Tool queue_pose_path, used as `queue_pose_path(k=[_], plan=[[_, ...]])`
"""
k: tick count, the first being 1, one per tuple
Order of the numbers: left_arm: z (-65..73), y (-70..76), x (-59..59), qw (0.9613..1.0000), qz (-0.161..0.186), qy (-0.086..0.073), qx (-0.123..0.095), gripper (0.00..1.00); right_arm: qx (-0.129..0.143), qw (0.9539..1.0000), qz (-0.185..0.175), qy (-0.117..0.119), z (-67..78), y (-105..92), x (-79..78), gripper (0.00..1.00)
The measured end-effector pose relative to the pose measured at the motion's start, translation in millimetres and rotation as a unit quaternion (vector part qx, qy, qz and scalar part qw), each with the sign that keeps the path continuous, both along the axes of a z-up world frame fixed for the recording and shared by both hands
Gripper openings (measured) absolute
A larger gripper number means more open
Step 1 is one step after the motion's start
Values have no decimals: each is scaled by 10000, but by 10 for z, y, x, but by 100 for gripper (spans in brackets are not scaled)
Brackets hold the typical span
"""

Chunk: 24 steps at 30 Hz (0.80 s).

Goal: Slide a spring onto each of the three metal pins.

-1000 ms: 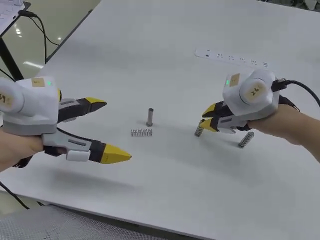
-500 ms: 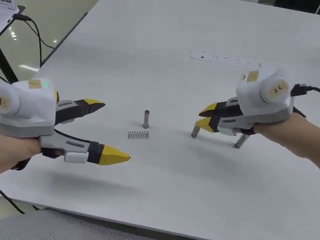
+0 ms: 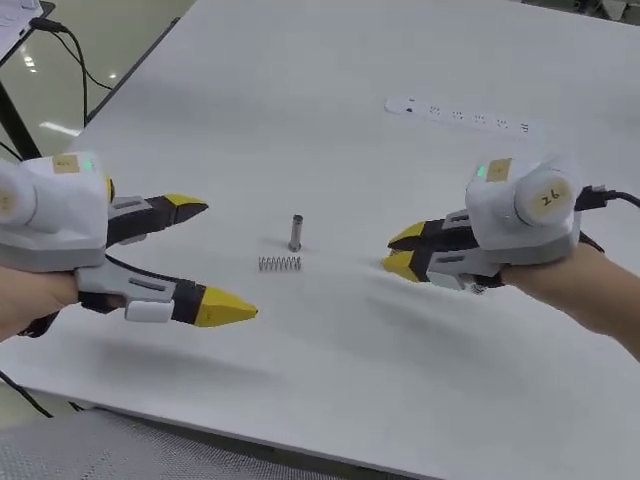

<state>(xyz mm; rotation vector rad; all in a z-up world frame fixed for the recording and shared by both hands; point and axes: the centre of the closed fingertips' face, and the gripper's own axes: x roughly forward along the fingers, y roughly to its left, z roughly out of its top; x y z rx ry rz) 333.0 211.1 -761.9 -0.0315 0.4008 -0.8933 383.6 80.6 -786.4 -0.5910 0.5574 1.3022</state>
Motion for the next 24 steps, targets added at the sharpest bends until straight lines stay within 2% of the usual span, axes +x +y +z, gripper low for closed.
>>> queue_pose_path(k=[8,16,24], plan=[[1,0,5,10000,-14,-11,-26,96,-109,9993,355,-39,4,230,-33,10],[5,10,11,10000,-15,-11,-40,96,-152,9976,669,-60,-8,564,-59,10],[-7,48,9,10000,18,9,-37,96,-235,9947,998,-32,-90,842,-137,10]])
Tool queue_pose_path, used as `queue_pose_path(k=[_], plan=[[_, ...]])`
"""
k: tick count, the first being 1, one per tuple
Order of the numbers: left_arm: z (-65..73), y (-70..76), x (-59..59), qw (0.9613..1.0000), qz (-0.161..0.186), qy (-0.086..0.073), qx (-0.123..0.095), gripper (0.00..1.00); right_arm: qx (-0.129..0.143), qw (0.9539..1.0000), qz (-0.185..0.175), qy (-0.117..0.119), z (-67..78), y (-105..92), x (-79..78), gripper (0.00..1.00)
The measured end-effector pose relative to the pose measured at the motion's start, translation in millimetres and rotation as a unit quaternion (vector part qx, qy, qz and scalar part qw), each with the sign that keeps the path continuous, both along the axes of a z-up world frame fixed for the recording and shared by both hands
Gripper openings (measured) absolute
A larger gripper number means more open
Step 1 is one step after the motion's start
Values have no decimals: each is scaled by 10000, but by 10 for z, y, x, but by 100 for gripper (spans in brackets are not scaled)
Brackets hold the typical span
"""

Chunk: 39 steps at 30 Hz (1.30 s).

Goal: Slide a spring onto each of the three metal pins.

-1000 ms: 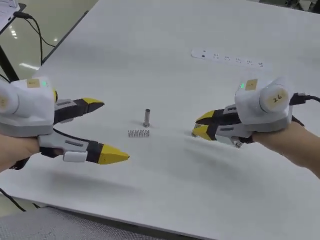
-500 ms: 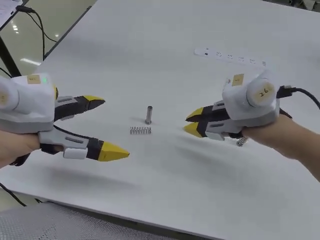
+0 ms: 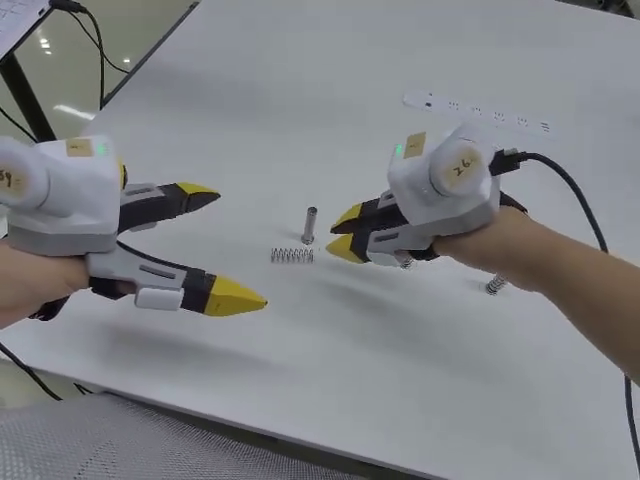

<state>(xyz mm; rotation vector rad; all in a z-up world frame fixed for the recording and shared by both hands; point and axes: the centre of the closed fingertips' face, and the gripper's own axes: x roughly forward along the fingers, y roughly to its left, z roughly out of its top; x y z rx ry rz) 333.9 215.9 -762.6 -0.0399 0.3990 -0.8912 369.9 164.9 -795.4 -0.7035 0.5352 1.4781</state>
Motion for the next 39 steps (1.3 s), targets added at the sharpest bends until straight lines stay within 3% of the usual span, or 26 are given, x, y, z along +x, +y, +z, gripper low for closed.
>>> queue_pose_path(k=[13,20,28,34,39], plan=[[-10,27,2,10000,4,30,28,95,-248,9994,236,-30,-204,212,8,10],[-3,55,0,10000,18,42,47,95,-529,9982,269,-95,-366,221,79,11],[-30,55,-19,9999,13,93,52,94,-622,9979,197,22,-515,212,109,12],[-36,61,-30,9999,20,110,57,94,-740,9968,295,-58,-641,210,74,12],[-37,75,-37,9999,39,115,50,94,-646,9976,256,-13,-636,245,67,8]])
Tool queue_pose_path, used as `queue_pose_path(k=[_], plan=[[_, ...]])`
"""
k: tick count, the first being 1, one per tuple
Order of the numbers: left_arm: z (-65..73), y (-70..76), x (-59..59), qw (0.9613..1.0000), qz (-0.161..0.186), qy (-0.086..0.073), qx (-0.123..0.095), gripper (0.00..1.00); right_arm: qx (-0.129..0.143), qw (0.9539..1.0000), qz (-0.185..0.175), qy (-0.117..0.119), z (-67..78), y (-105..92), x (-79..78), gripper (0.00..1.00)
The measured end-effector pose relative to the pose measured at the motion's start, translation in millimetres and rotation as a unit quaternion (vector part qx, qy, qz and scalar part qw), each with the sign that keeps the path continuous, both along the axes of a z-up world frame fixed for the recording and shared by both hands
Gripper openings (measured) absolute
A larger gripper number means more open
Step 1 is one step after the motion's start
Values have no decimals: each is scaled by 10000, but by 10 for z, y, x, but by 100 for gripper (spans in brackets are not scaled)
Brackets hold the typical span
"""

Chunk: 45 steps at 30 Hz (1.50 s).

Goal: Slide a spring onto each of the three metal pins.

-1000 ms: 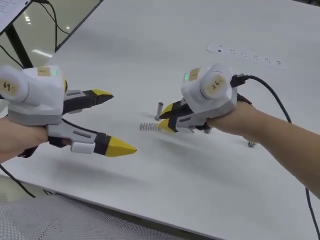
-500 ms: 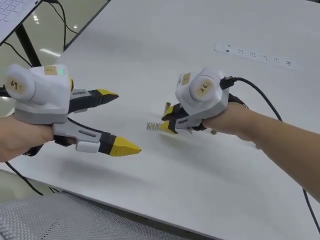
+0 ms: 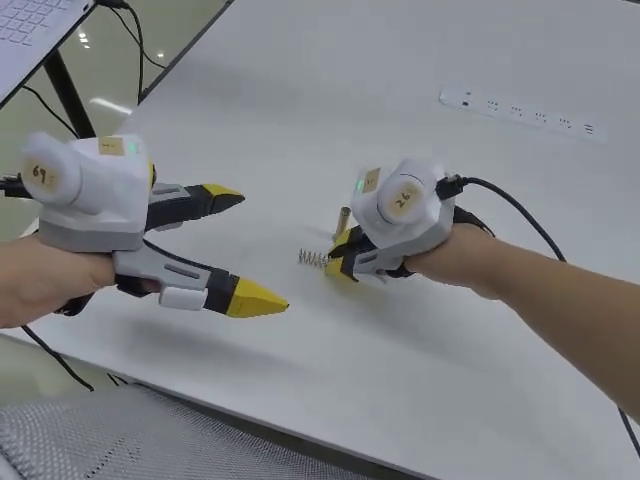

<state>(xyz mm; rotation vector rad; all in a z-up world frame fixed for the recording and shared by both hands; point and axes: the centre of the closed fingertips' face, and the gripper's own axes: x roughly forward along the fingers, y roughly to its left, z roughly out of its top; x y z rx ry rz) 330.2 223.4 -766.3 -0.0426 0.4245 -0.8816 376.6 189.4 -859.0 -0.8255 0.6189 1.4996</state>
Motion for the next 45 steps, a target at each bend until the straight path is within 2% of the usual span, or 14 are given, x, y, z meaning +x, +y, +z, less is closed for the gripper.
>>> queue_pose_path(k=[3,6,14,17,24,30,39,45], plan=[[-7,-12,-7,10000,-29,4,21,93,29,10000,18,-10,42,-12,-15,8],[-2,-55,4,10000,-59,2,8,93,164,9999,-18,-12,174,-30,-11,8],[54,-199,57,9998,-183,-63,-46,91,270,9996,-41,-101,405,-225,-1,8],[56,-279,50,9996,-277,-62,-69,91,166,9997,-27,-155,437,-353,-9,8],[49,-399,39,9989,-466,-19,-77,88,178,9996,-54,-219,591,-541,-37,8],[72,-484,45,9983,-578,-35,-85,86,208,9994,-50,-254,743,-666,-119,8],[98,-632,76,9969,-780,-97,-86,79,221,9993,76,-293,806,-770,-282,8],[119,-779,82,9950,-983,-149,-74,68,287,9990,115,-307,863,-788,-367,8]])
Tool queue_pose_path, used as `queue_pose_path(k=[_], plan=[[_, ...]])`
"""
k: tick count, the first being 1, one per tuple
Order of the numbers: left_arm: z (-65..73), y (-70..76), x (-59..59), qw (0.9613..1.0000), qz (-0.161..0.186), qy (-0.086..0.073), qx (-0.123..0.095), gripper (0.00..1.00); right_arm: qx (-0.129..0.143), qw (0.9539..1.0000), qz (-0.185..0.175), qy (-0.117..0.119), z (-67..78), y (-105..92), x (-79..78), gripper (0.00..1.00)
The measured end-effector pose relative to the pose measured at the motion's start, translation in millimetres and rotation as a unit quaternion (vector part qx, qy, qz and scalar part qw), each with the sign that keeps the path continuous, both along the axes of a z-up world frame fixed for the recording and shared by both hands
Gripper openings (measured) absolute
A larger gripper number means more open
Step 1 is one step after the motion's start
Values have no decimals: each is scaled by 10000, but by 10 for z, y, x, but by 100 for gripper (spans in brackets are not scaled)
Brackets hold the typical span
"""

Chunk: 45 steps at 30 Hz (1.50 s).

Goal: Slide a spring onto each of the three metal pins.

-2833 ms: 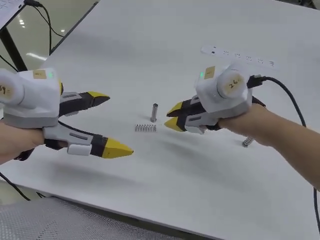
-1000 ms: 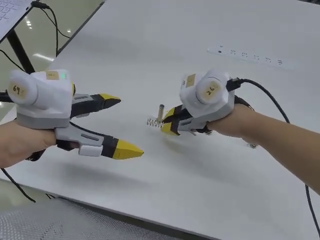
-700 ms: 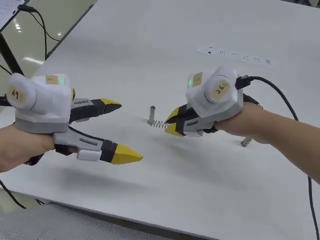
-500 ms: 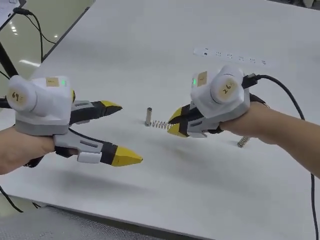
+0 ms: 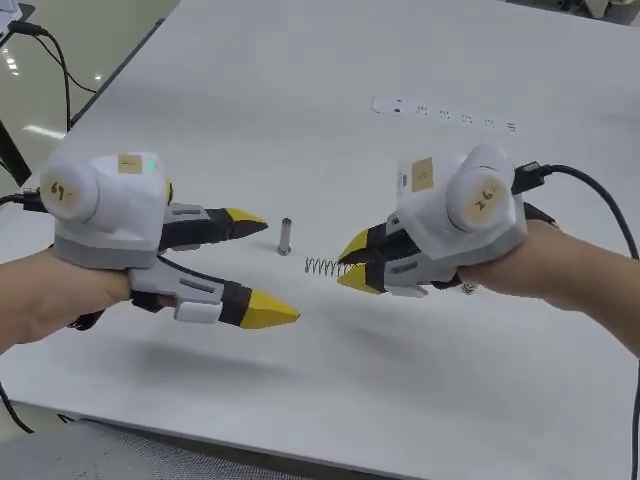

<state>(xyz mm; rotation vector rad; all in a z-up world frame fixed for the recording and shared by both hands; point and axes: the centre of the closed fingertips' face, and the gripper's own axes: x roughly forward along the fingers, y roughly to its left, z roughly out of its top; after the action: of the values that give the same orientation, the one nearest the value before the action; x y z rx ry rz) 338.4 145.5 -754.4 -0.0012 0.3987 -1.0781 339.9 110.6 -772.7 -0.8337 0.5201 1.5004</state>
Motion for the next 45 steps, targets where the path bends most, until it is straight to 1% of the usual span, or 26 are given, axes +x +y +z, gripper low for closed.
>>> queue_pose_path(k=[2,5,8,12,15,19,24,32,38,39,45], plan=[[18,-55,4,10000,-80,-45,-28,59,34,10000,-16,9,23,-6,-17,8],[15,-127,27,9999,-134,-71,-33,53,71,10000,-34,6,40,-19,-31,7],[18,-222,17,9996,-274,-79,-43,47,93,10000,-36,7,51,-28,-39,7],[11,-307,9,9991,-412,-77,-63,33,120,9999,20,-15,85,-33,-71,7],[26,-358,16,9988,-461,-77,-132,25,149,9999,65,-25,111,-26,-94,7],[46,-406,17,9984,-525,-99,-185,18,159,9998,114,-56,140,-24,-109,7],[36,-441,-32,9976,-653,-51,-226,6,142,9998,132,-100,154,-41,-98,7],[54,-452,-51,9975,-640,-59,-303,5,128,9998,145,-83,147,-62,-115,7],[46,-459,-67,9973,-674,-70,-288,4,110,9998,168,-86,133,-65,-132,7],[49,-459,-63,9973,-677,-95,-285,4,111,9998,167,-89,133,-66,-132,7],[69,-474,-71,9967,-736,-101,-331,3,160,9997,145,-93,153,-78,-137,7]])
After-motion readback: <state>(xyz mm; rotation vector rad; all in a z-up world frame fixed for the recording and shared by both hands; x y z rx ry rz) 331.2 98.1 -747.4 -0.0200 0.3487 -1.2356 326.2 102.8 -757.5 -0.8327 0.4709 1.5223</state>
